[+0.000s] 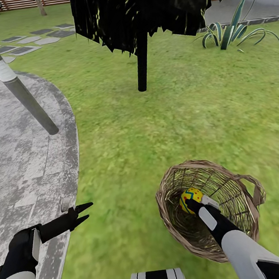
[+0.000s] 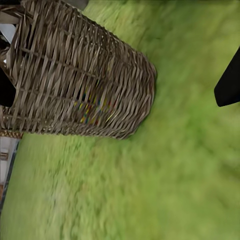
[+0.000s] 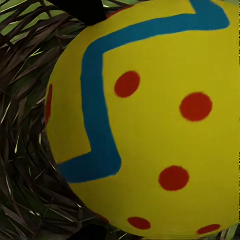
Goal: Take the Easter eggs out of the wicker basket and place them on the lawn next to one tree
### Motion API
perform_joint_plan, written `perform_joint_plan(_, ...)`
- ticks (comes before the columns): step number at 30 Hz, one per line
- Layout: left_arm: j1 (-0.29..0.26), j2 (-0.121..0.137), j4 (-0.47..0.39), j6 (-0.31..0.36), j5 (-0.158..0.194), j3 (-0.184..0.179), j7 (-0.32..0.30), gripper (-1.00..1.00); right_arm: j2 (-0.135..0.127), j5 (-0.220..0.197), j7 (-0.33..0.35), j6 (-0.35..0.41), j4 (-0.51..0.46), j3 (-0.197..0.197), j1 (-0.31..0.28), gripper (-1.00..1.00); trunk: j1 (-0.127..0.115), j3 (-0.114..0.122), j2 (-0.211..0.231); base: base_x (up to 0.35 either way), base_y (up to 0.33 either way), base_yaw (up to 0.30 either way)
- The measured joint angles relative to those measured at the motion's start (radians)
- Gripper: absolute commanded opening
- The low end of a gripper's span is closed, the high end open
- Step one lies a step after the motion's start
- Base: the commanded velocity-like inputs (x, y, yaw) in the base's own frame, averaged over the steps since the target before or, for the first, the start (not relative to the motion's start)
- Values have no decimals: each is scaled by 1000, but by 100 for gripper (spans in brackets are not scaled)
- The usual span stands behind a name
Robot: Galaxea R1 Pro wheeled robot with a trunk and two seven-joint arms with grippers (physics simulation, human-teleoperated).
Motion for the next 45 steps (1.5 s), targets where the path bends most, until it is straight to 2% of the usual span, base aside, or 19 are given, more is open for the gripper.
perform_joint_plan(13, 0, 0, 0, 0, 0, 0, 0, 100, -2, 0, 8, 0, -3, 0, 0, 100, 0, 0, 0, 0, 0, 0)
perform_joint_plan(20, 0, 0, 0, 0, 0, 1, 0, 100, -4, 1, 79, -10, -5, 0, 0, 100, 0, 0, 0, 0, 0, 0)
perform_joint_plan(28, 0, 0, 0, 0, 0, 0, 0, 100, -8, 1, 83, -14, -5, 0, 0, 100, 0, 0, 0, 0, 0, 0)
perform_joint_plan(31, 0, 0, 0, 0, 0, 0, 0, 100, -8, -6, 86, -15, -6, 3, 0, 100, 1, -11, -1, 0, 0, 0)
perform_joint_plan(42, 0, 0, 0, 0, 0, 0, 0, 100, -6, 1, 83, -14, -5, 0, 0, 100, 1, -12, -1, 0, 0, 0)
perform_joint_plan(43, 0, 0, 0, 0, 0, 0, 0, 100, -5, 1, 83, -14, -5, 0, 0, -100, 1, -12, -1, 0, 0, 0)
perform_joint_plan(45, 0, 0, 0, 0, 0, 0, 0, 100, -4, 2, 83, -14, -5, 0, 0, -100, 1, -12, -1, 0, 0, 0)
